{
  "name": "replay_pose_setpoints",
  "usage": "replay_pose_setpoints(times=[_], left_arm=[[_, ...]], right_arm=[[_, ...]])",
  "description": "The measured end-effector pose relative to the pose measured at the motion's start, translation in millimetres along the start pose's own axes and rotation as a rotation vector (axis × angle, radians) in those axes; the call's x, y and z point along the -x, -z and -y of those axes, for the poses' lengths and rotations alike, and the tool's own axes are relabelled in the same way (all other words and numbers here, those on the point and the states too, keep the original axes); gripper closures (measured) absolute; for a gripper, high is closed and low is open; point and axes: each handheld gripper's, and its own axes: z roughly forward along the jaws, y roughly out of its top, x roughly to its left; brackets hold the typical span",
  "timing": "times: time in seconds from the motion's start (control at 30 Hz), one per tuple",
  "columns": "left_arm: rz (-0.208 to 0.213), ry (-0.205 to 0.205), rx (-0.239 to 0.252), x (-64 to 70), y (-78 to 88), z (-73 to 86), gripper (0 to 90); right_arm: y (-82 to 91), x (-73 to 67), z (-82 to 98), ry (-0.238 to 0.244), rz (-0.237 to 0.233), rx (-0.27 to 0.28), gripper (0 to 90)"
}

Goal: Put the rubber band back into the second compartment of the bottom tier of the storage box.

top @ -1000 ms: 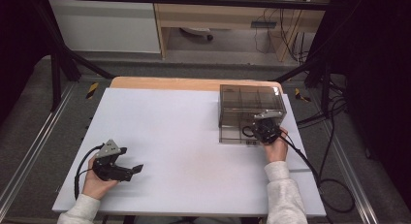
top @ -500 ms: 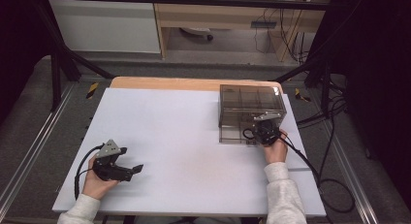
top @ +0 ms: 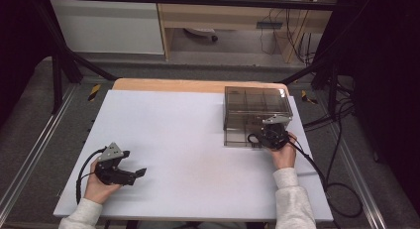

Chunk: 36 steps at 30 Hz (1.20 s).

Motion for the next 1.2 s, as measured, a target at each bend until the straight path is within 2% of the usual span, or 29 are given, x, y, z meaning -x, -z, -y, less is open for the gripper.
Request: replay_pose_setpoints(times=[0.43,0.77,0.97,1.2], left_arm=[[0.000,0.002,-0.001,0.0,-0.3,0.0,4.2],[-0.001,0.002,-0.001,-0.3,-0.3,0.0,4.2],[-0.001,0.003,0.000,-0.4,0.0,0.0,4.2],[-0.001,0.003,0.001,-0.7,0.0,0.1,4.2]], right_arm=[[20.4,-3.4,4.5,-0.045,-0.099,0.075,31.8],[29.7,-6.0,8.9,-0.046,-0.133,0.111,7.7],[34.6,-6.0,12.8,-0.060,-0.162,0.127,2.3],[42.6,-6.8,18.0,-0.053,-0.176,0.144,0.7]])
